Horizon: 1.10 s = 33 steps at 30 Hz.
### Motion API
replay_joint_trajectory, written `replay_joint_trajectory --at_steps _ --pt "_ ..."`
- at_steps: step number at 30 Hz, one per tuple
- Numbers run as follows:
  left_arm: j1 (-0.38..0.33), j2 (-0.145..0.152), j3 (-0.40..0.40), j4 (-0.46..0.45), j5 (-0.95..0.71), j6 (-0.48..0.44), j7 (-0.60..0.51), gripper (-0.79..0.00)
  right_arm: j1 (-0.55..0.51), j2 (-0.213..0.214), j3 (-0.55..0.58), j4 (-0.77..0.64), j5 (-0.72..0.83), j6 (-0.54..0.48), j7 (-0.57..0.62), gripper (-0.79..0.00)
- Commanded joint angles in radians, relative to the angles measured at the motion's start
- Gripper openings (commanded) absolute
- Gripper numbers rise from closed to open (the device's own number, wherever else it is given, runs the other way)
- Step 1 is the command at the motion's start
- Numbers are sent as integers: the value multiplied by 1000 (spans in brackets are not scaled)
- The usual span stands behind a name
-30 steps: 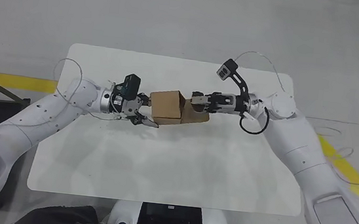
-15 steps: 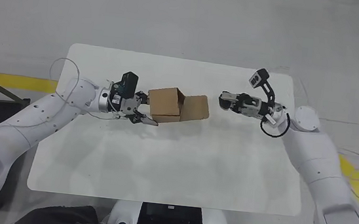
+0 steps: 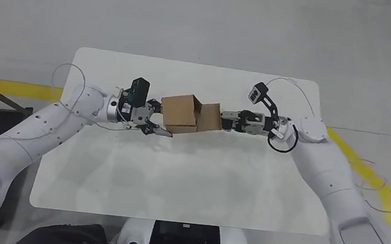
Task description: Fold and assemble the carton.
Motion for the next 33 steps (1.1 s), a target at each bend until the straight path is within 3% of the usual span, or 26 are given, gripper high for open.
replay_joint_trajectory --at_steps 1,4,16,33 --pt "2 0 -2 0 3 0 0 -634 5 -8 0 15 19 -18 13 -634" --pt "4 -1 -4 0 4 0 0 -634 11 -16 3 39 37 -32 35 -677" --pt "2 -8 -5 10 20 0 0 -634 40 -47 -10 50 31 -65 73 -699" --pt "-3 -26 -7 29 43 0 0 -631 22 -24 32 -146 -152 -22 -29 -708"
